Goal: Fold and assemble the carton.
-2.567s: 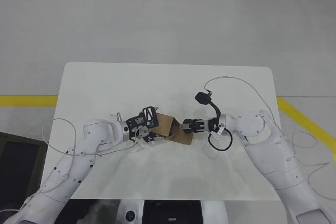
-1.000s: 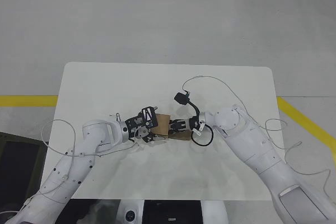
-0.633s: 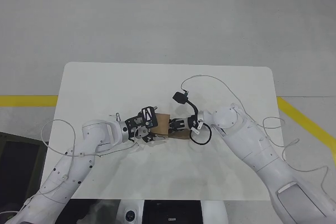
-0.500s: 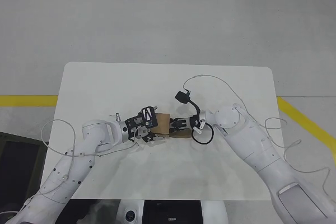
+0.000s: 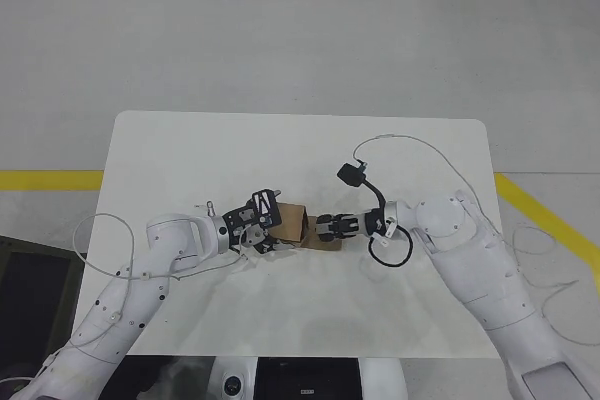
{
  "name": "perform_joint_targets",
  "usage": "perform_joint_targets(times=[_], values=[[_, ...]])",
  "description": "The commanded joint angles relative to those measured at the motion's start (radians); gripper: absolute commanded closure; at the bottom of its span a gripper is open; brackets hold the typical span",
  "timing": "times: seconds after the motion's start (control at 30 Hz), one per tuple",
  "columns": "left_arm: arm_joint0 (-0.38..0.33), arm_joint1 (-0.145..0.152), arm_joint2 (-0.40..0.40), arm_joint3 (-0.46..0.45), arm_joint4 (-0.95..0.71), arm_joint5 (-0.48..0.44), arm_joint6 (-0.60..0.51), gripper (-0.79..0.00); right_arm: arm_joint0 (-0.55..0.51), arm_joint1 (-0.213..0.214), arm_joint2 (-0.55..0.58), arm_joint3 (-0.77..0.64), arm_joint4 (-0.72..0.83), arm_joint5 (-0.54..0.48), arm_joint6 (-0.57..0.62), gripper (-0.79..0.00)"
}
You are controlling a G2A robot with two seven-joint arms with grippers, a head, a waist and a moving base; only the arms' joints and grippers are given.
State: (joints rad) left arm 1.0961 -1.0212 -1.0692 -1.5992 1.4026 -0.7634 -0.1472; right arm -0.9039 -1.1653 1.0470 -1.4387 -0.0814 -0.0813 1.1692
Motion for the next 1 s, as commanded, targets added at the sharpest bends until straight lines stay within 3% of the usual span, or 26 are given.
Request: perform_joint_targets(times=[0.0, 0.3, 0.5, 0.97], values=[[0.000, 0.000, 0.000, 0.000, 0.000, 0.001, -0.001, -0.785, -0.034, 0.015, 0.045, -0.038, -0.031, 0.031, 0.010, -0.089], [0.000, -0.002, -0.002, 0.001, -0.002, 0.002, -0.002, -0.785, -0.124, 0.047, 0.118, -0.086, -0.099, 0.080, 0.006, -0.142], [-0.001, -0.002, -0.002, 0.000, 0.000, -0.001, -0.003, -0.785, -0.101, 0.045, 0.097, -0.015, -0.122, 0.055, -0.028, -0.219], [-0.001, -0.003, -0.004, -0.001, 0.002, -0.005, -0.002, -0.785, -0.022, 0.019, 0.001, 0.089, -0.044, -0.006, -0.066, -0.252]])
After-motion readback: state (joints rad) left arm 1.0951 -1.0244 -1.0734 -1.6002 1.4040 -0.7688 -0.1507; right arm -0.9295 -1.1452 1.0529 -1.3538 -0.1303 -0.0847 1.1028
